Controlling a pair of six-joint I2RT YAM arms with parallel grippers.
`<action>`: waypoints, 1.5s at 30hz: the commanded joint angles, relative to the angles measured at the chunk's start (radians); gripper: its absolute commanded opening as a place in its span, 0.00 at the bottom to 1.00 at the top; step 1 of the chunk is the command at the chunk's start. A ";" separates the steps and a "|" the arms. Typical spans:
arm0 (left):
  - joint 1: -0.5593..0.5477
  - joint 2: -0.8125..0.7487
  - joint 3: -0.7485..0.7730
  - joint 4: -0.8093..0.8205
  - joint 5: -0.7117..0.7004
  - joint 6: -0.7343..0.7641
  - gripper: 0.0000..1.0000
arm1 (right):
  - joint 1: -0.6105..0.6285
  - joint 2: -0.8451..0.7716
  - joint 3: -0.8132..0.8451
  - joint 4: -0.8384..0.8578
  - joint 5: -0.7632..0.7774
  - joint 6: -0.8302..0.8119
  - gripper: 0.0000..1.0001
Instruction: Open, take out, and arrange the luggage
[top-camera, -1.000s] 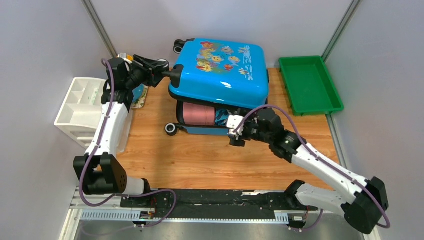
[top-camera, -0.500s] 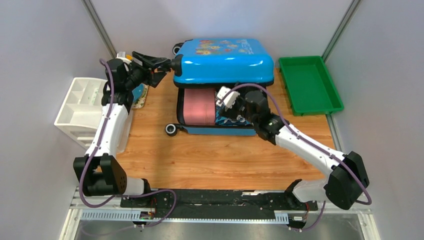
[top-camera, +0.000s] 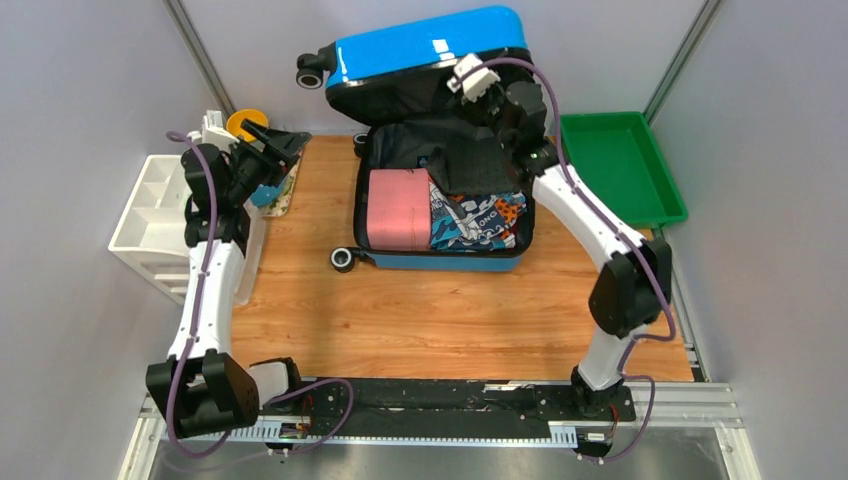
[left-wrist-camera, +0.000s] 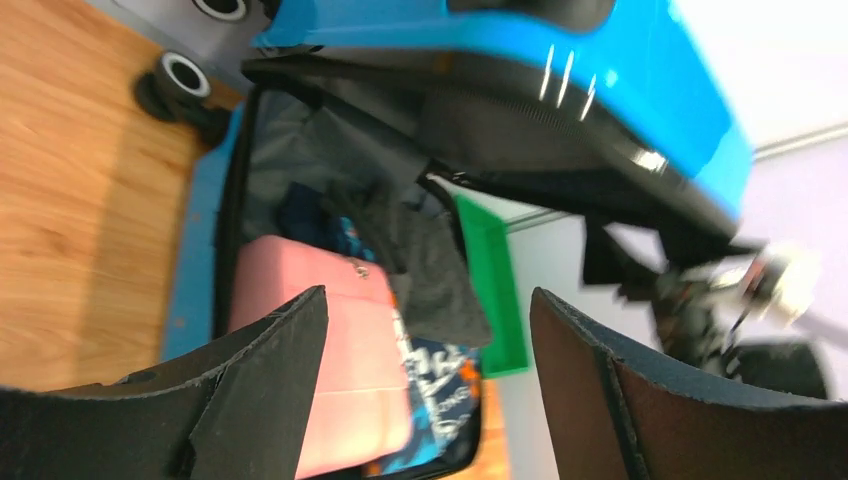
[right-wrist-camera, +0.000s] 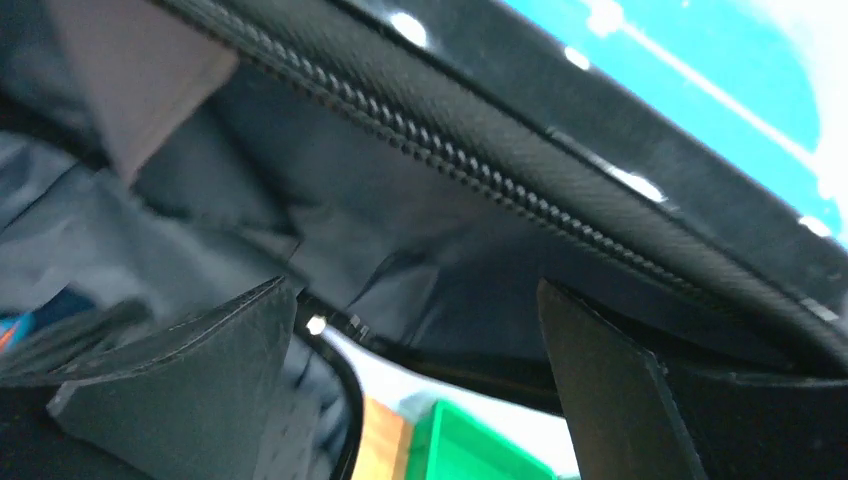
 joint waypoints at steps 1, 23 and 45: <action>0.004 -0.070 -0.009 -0.096 -0.031 0.314 0.82 | -0.068 0.176 0.291 0.048 0.002 0.020 1.00; -0.164 0.322 0.126 -0.311 0.054 0.780 0.85 | -0.210 0.505 0.632 -0.023 0.023 0.015 1.00; -0.326 0.604 0.220 -0.521 -0.103 0.928 0.60 | -0.241 0.575 0.731 -0.012 -0.011 0.000 1.00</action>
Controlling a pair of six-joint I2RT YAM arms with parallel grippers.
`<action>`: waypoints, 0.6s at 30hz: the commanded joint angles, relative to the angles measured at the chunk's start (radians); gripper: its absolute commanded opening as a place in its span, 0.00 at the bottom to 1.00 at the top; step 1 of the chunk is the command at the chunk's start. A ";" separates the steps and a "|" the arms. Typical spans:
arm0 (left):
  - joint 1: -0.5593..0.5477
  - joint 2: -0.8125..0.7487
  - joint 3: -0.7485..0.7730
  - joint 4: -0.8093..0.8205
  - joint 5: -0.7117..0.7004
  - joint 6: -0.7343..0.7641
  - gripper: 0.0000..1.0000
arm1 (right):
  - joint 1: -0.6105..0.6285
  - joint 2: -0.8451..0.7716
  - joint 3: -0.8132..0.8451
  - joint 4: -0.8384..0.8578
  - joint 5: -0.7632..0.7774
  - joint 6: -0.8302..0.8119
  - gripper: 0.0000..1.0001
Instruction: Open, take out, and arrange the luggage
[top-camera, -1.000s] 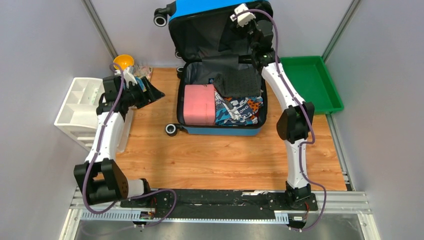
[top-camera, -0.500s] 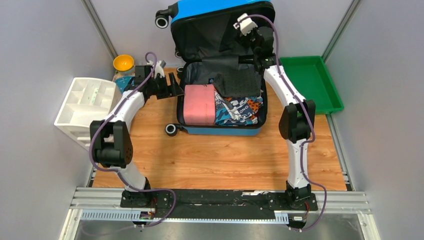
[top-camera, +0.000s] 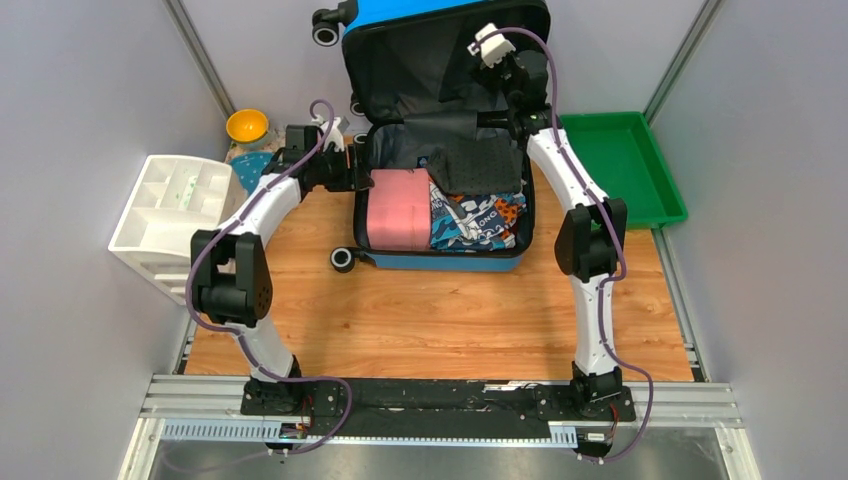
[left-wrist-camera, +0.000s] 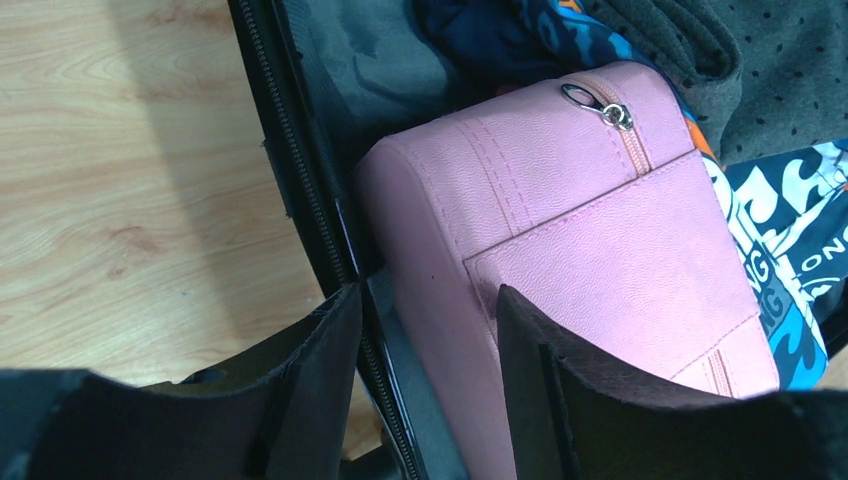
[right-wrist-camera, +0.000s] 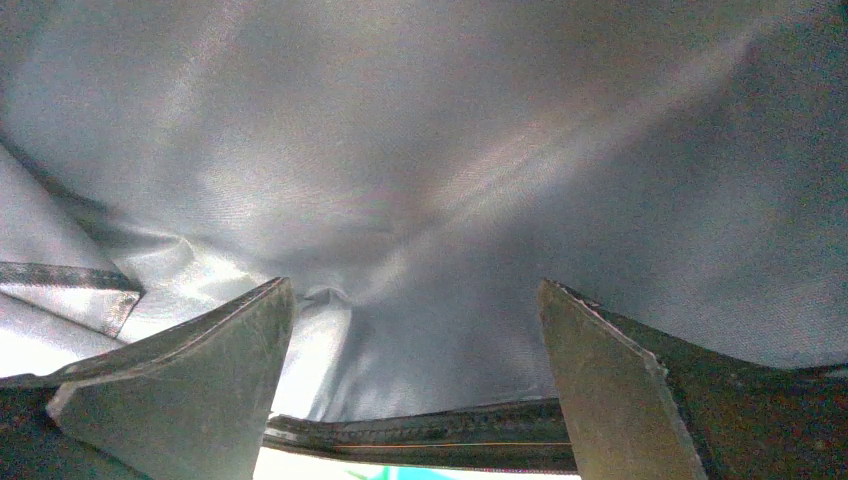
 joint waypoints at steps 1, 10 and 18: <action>-0.031 0.013 -0.109 -0.145 -0.053 0.083 0.60 | -0.036 -0.012 0.035 0.053 0.017 -0.002 1.00; 0.079 -0.173 -0.156 -0.105 0.100 0.019 0.71 | -0.058 0.053 0.141 0.109 0.033 -0.013 1.00; 0.099 -0.083 -0.106 -0.082 0.038 0.016 0.74 | -0.067 0.047 0.087 0.139 0.031 -0.005 1.00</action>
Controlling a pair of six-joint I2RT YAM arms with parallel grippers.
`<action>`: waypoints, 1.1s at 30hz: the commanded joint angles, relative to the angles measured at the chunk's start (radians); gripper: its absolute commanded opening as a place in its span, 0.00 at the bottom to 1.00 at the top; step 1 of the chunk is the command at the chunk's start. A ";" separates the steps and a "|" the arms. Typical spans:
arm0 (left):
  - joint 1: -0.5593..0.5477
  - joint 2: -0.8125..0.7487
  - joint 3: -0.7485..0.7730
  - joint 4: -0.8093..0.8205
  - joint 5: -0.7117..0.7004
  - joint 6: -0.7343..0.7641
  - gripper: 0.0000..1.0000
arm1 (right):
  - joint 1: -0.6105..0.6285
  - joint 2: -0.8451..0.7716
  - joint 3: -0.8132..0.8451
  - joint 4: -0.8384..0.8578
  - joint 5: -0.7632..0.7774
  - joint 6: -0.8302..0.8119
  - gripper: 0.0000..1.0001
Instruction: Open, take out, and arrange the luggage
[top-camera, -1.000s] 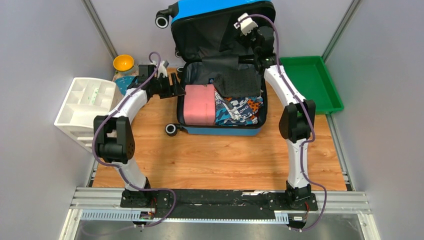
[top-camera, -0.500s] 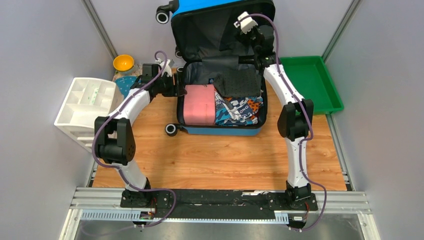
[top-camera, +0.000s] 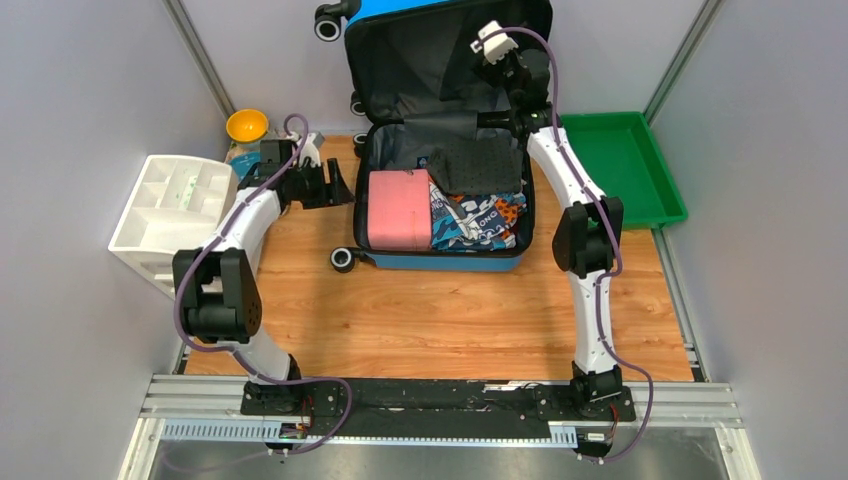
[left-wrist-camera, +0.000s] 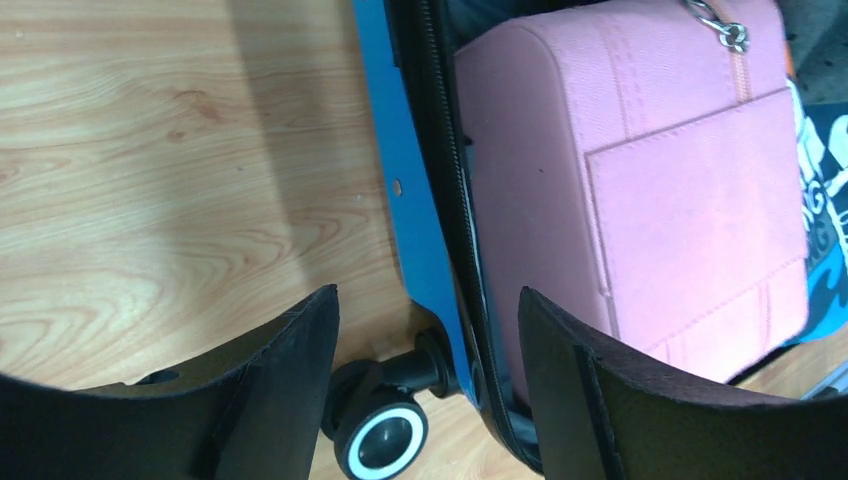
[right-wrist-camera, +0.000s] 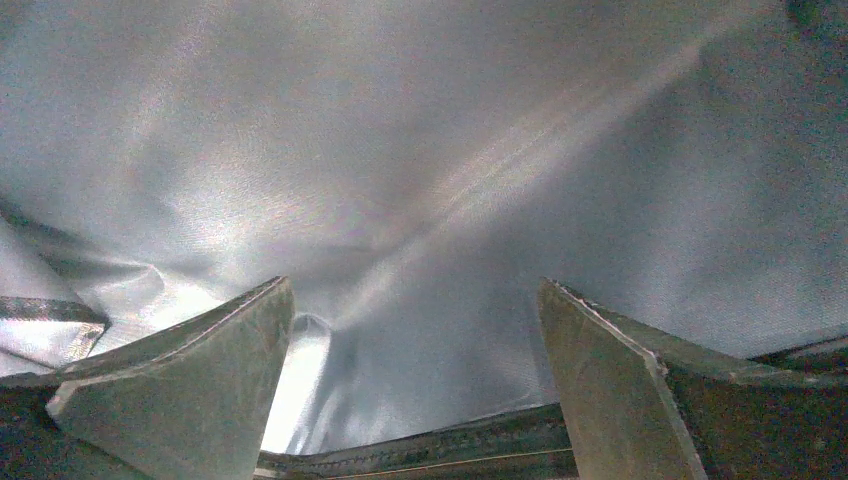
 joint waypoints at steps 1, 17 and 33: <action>-0.017 0.086 0.066 -0.020 0.007 0.000 0.74 | -0.049 -0.008 0.017 0.106 0.043 0.006 1.00; -0.109 0.202 0.101 -0.282 0.070 0.237 0.00 | -0.063 -0.112 -0.123 0.164 0.001 0.026 1.00; -0.071 0.036 -0.094 -0.235 0.052 0.206 0.30 | -0.064 -0.272 -0.252 -0.055 -0.173 0.105 0.99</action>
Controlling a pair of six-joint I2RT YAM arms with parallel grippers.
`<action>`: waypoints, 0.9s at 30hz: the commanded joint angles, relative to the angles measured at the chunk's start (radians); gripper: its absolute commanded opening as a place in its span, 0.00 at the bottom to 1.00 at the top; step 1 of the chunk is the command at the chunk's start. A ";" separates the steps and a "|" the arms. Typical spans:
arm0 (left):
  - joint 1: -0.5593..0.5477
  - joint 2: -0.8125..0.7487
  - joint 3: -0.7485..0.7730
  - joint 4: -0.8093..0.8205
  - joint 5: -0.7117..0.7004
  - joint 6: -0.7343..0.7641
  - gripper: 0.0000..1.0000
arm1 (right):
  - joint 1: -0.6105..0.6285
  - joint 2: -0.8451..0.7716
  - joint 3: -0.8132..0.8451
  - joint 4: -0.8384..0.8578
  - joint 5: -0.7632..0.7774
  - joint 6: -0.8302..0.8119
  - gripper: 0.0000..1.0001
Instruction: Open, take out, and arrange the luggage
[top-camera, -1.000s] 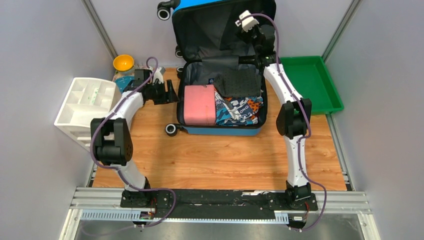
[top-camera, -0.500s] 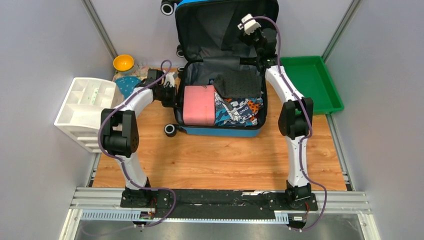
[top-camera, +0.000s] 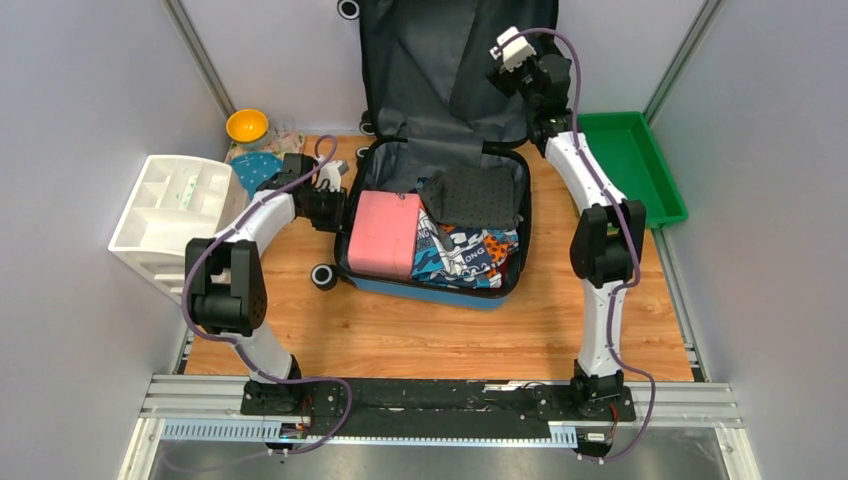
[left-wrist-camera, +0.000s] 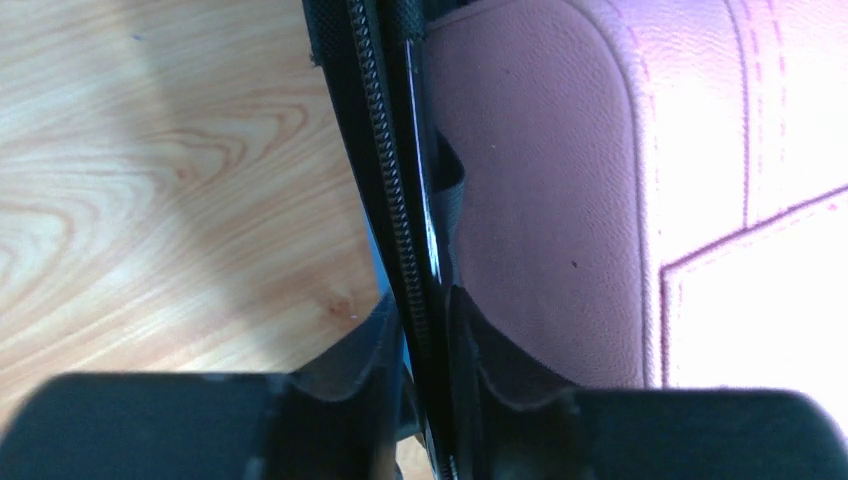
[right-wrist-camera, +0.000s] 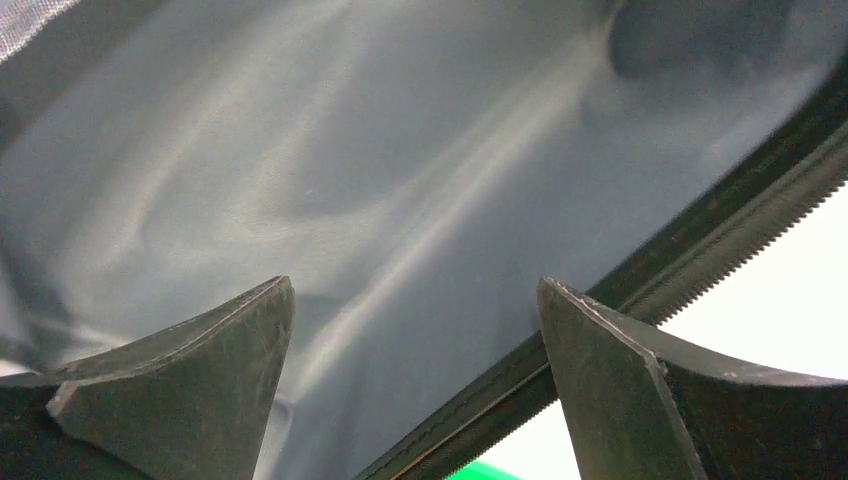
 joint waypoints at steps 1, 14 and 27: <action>0.009 -0.067 -0.088 -0.013 0.087 -0.018 0.33 | -0.015 -0.132 -0.004 -0.208 -0.129 0.087 0.98; 0.070 -0.134 -0.185 0.202 0.128 -0.219 0.61 | -0.064 -0.497 -0.326 -0.757 -0.394 0.273 0.93; 0.210 -0.121 -0.042 0.140 0.105 -0.167 0.72 | -0.378 -0.315 -0.286 -0.962 -0.187 0.397 0.87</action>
